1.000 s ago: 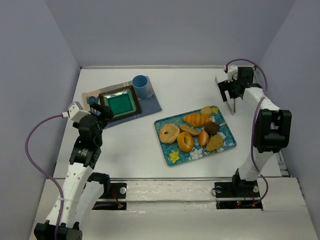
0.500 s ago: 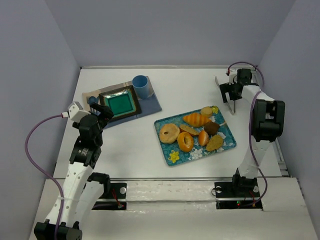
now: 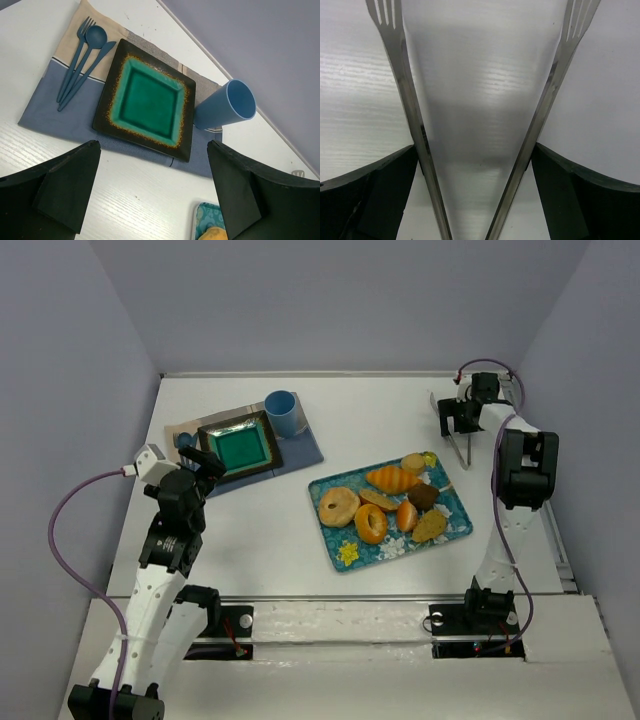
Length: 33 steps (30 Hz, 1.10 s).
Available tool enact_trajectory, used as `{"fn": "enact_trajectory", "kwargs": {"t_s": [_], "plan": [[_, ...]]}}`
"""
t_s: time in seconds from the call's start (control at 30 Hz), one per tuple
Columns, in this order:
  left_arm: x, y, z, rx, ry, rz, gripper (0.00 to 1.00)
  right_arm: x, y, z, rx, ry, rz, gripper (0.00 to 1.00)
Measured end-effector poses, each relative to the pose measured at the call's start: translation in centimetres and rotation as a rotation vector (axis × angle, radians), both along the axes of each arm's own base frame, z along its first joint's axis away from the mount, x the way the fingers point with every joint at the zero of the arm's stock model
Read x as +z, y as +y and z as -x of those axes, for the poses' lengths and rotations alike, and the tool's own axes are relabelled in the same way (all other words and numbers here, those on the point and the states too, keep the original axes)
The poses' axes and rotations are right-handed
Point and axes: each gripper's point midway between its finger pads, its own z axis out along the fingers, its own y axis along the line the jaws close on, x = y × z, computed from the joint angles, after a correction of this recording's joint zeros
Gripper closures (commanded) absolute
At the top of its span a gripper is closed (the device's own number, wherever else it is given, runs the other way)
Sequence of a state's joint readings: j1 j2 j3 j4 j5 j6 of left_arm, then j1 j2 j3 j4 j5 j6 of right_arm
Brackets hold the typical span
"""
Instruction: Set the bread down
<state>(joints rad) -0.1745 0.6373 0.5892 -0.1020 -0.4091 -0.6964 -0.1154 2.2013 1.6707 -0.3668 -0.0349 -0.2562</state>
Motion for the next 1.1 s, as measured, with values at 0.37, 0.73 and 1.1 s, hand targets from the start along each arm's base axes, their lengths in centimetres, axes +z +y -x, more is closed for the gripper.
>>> {"fn": "enact_trajectory", "kwargs": {"t_s": [0.37,0.73,1.1], "plan": [[1.0,0.5,0.5,0.021,-0.038,0.001,0.01,-0.5,-0.7,-0.2,-0.062,-0.005,-0.085,0.17],[1.2,0.7,1.0,0.028,-0.043,0.001,0.01,-0.4,0.0,1.2,-0.054,0.006,-0.140,0.59],[2.7,0.9,2.0,0.036,-0.104,0.017,0.01,7.4,1.7,5.0,-0.097,-0.044,-0.231,0.60]]}}
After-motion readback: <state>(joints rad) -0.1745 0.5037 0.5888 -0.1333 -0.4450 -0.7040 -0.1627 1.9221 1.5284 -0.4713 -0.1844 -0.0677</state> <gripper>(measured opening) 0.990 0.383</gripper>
